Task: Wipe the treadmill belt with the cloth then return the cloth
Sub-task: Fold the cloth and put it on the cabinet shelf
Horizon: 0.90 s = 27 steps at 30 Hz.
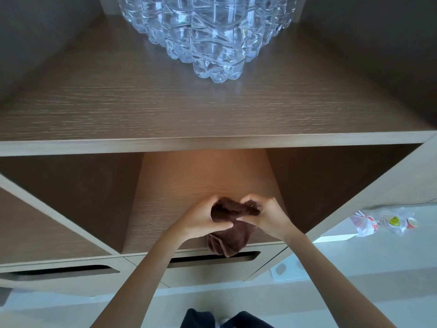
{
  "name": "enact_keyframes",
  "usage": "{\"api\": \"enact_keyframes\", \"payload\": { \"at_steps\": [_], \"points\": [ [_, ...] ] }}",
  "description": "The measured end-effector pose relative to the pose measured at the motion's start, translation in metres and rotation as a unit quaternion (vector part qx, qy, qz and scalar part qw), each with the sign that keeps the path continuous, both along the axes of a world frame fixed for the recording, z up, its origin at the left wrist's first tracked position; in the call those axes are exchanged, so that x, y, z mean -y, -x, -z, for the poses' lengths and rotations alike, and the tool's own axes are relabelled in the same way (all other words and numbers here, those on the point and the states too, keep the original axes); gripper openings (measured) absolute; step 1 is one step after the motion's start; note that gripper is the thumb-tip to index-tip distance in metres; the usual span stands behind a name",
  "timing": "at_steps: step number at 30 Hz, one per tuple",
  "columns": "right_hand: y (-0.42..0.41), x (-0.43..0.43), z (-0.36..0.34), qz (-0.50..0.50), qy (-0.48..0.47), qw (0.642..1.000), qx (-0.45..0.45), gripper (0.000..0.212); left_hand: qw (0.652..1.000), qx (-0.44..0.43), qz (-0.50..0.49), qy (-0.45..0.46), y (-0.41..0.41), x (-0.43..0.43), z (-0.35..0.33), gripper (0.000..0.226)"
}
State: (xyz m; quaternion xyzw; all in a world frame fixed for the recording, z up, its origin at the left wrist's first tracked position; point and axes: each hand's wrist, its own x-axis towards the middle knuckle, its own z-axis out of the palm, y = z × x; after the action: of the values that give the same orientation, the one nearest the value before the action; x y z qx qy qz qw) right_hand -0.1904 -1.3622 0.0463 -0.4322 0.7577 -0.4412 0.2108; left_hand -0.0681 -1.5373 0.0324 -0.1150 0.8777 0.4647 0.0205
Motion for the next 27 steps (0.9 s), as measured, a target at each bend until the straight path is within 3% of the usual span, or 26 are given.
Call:
{"api": "enact_keyframes", "payload": {
  "at_steps": [4, 7, 9, 12, 14, 18, 21, 23, 25, 27],
  "points": [
    [0.006, -0.005, -0.008, 0.002, 0.005, 0.999, 0.032, 0.029, 1.000, 0.001, -0.026, 0.010, -0.001, 0.005, 0.007, 0.039],
    [0.010, -0.006, -0.020, -0.022, -0.058, 0.997, 0.040, 0.040, 0.997, -0.028, -0.045, 0.064, 0.000, 0.001, 0.004, 0.023],
    [0.012, -0.002, -0.026, -0.043, -0.104, 0.994, -0.004, 0.052, 0.994, -0.052, -0.047, 0.084, 0.001, -0.004, -0.002, 0.022],
    [0.015, 0.006, -0.030, -0.040, -0.139, 0.980, -0.138, 0.033, 0.992, -0.074, -0.045, 0.095, 0.003, -0.007, -0.009, 0.032],
    [0.019, 0.008, -0.034, -0.033, -0.129, 0.975, -0.178, 0.025, 0.988, -0.084, -0.041, 0.119, 0.003, -0.006, -0.013, 0.028],
    [0.033, 0.004, -0.045, -0.024, -0.079, 0.986, -0.144, 0.018, 0.976, -0.062, -0.032, 0.206, 0.001, 0.004, -0.019, 0.026],
    [0.041, 0.000, -0.061, -0.032, -0.070, 0.994, -0.073, 0.011, 0.986, -0.030, -0.049, 0.154, 0.000, 0.020, -0.023, 0.021],
    [0.047, -0.002, -0.074, -0.058, -0.112, 0.992, -0.015, 0.021, 0.991, -0.023, -0.043, 0.128, 0.002, 0.025, -0.033, 0.016],
    [0.056, 0.003, -0.081, -0.070, -0.149, 0.985, -0.045, 0.023, 0.987, -0.028, -0.041, 0.154, 0.010, 0.029, -0.045, 0.013],
    [0.062, 0.013, -0.083, -0.038, -0.125, 0.985, -0.115, 0.021, 0.969, -0.066, -0.066, 0.230, 0.019, 0.033, -0.057, 0.017]
  ]
}}
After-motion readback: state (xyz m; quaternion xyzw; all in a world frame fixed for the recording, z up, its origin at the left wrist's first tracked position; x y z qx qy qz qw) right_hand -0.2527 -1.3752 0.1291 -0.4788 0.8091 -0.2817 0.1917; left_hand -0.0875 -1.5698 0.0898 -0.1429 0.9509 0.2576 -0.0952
